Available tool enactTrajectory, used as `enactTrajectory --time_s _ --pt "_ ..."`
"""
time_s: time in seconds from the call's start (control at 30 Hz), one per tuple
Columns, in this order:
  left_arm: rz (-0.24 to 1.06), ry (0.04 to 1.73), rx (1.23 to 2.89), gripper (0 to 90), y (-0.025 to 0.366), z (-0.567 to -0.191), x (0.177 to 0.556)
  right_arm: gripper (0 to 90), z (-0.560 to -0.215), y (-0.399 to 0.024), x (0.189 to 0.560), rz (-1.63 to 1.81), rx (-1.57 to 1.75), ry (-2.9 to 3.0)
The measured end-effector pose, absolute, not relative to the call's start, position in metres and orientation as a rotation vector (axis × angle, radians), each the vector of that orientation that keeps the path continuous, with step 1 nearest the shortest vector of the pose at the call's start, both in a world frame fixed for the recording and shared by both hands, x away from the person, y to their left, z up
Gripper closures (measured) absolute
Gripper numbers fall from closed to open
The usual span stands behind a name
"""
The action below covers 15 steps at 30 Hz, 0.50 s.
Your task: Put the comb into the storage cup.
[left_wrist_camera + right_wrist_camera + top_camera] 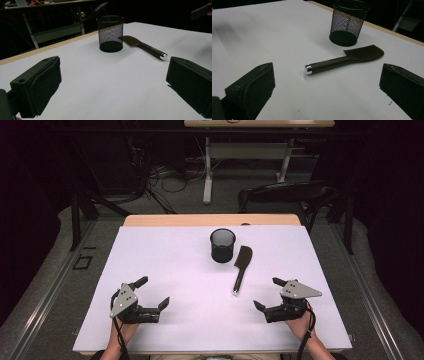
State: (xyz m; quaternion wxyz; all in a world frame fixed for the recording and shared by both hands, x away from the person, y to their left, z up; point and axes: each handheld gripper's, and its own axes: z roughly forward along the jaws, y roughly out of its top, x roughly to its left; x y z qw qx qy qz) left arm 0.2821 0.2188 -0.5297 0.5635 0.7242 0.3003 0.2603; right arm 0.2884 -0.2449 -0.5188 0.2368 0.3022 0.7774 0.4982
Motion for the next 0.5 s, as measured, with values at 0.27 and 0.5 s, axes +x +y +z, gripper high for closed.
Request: enactTrajectory --time_s 0.27,0.5 --pt "0.610 0.705 1.718 0.0 0.217 -0.530 0.283 0.0 -0.517 -0.233 0.300 1.372 0.825 2.170" --pt "0.610 0.702 1.720 0.0 0.217 -0.530 0.283 0.0 -0.516 -0.225 0.308 1.361 0.814 2.197"
